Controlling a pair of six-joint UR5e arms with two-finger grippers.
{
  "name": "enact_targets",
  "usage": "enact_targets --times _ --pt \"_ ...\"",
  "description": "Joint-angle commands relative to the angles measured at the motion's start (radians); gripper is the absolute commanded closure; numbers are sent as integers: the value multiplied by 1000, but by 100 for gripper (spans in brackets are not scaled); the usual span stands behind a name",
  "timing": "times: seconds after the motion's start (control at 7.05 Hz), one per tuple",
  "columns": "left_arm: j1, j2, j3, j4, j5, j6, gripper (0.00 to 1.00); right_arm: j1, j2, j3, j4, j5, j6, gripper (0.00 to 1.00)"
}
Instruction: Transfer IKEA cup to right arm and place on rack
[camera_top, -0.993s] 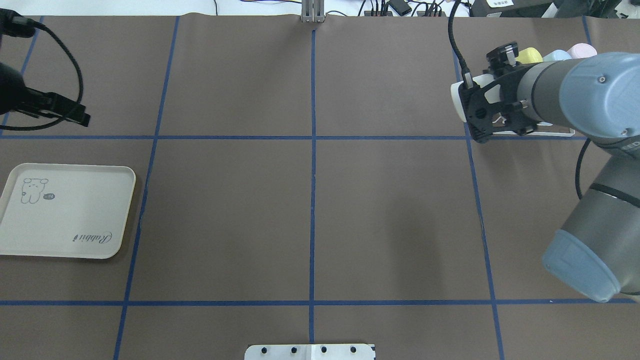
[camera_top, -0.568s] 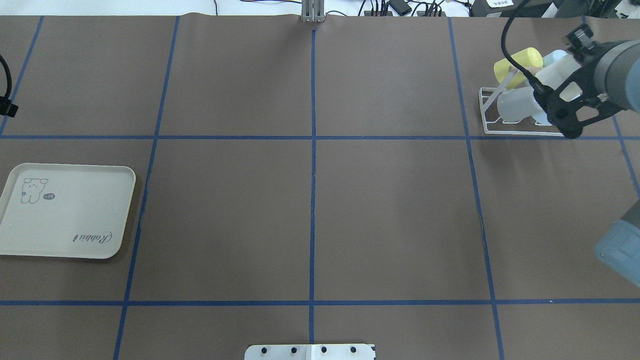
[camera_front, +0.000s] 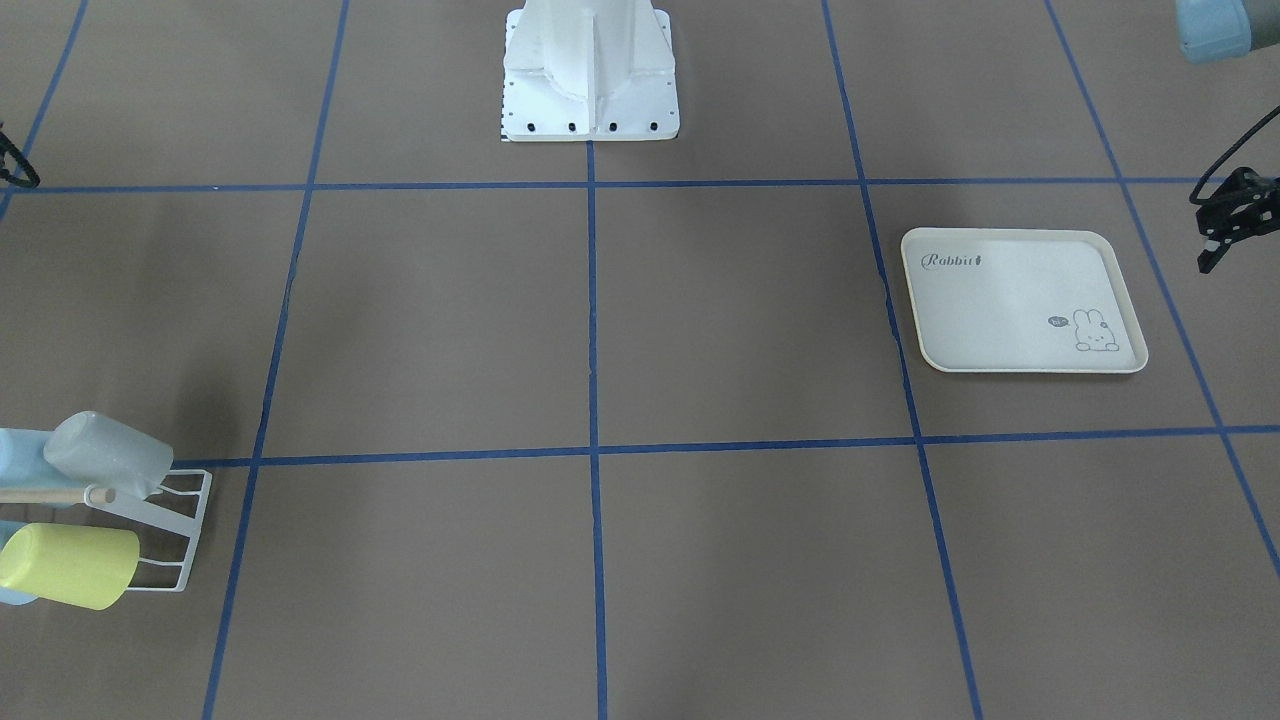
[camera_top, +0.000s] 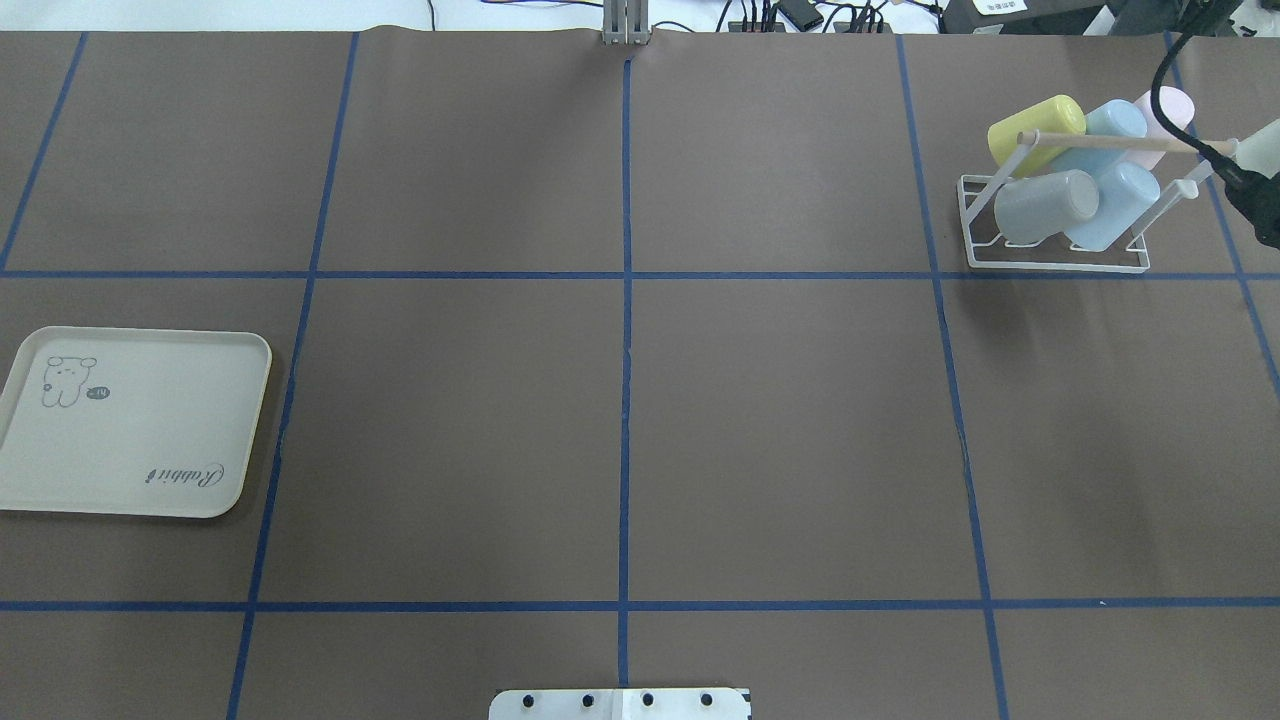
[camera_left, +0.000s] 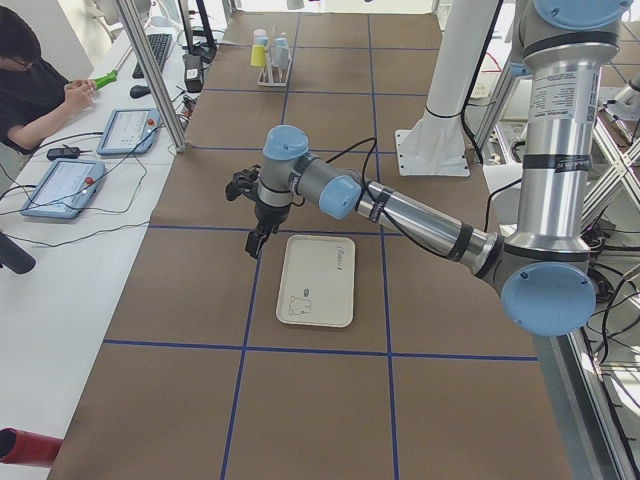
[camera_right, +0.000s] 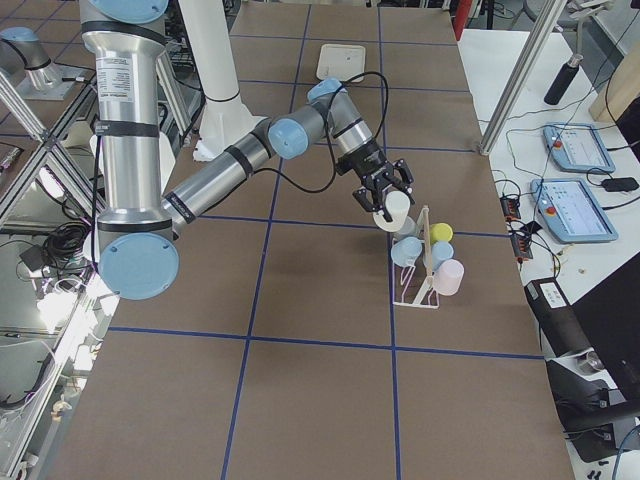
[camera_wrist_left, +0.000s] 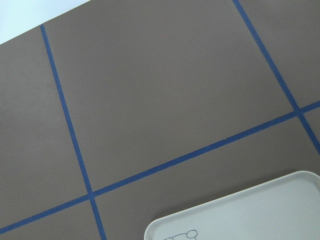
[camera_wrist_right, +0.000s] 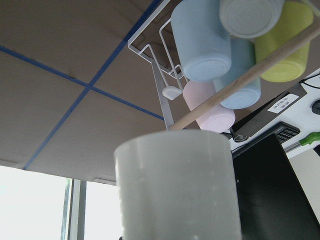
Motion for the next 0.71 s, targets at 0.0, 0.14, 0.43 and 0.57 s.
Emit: enact_targets --times 0.0,0.14,0.43,0.57 --pt "-4 2 8 -11 -16 -2 0 3 -68 -195 332 -14 -1 60" --pt "-4 2 8 -11 -23 -2 0 -2 -49 -240 362 -38 13 60" --pt "-4 2 8 -11 -30 -3 0 -41 -31 -284 362 -67 13 60" --pt "-4 2 8 -11 -30 -3 0 -69 -25 -312 362 -111 12 60"
